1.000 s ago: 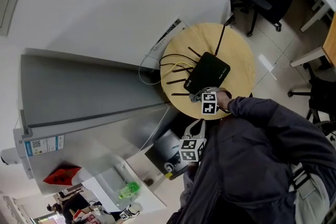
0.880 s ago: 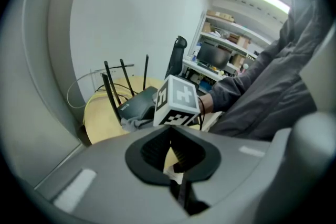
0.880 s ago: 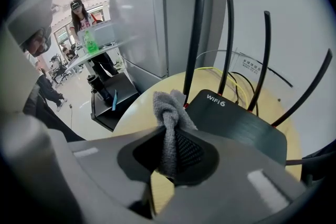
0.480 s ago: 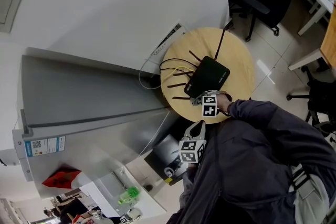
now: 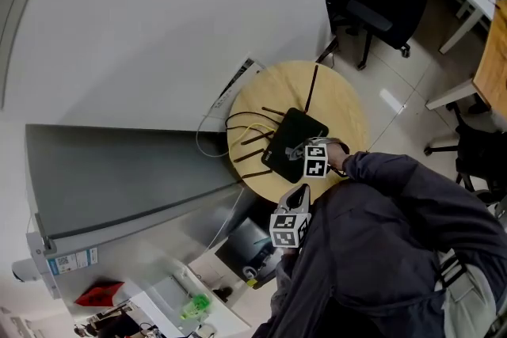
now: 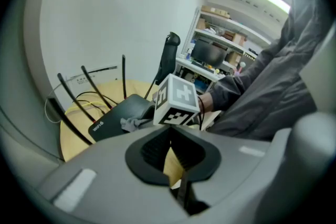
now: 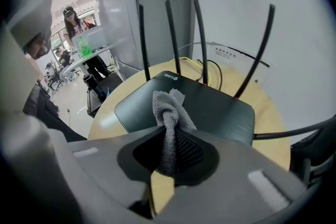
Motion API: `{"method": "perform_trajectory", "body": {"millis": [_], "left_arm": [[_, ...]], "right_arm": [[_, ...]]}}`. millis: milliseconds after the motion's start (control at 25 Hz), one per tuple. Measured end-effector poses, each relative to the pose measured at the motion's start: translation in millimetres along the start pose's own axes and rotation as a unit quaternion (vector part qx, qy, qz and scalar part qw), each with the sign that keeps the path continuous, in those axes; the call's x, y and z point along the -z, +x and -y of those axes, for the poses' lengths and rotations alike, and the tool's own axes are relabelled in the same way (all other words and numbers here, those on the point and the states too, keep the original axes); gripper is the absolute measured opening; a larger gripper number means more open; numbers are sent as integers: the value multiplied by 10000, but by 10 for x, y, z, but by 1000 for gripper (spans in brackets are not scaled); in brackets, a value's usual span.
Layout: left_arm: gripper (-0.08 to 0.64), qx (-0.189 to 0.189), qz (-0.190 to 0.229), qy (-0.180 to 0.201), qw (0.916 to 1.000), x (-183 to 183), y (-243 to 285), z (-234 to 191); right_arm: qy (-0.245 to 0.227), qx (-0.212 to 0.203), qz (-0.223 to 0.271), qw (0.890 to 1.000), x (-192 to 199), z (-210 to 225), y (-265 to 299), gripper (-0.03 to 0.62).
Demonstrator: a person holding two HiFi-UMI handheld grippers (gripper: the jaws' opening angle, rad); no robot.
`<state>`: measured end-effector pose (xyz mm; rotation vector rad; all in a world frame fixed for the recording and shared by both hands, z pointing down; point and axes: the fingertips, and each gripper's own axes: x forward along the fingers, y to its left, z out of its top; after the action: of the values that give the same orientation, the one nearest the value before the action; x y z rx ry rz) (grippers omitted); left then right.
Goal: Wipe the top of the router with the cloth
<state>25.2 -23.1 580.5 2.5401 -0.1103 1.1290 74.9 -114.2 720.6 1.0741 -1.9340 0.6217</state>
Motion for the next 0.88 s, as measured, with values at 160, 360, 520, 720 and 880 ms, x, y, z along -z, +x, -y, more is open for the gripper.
{"method": "perform_trajectory", "body": {"millis": [160, 360, 520, 720, 880], "left_arm": [[0, 69, -55, 62, 9999, -197, 269, 162], [0, 76, -78, 91, 9999, -391, 531, 313], [0, 55, -67, 133, 9999, -500, 679, 407], [0, 3, -70, 95, 9999, -531, 702, 447], [0, -30, -39, 82, 10000, -485, 647, 441]], "right_arm": [[81, 63, 45, 9999, 222, 284, -148, 35], [112, 109, 117, 9998, 427, 562, -293, 35], [91, 144, 157, 9997, 534, 722, -375, 35], [76, 148, 138, 9998, 576, 778, -404, 35], [52, 348, 52, 9994, 581, 802, -397, 35]]}}
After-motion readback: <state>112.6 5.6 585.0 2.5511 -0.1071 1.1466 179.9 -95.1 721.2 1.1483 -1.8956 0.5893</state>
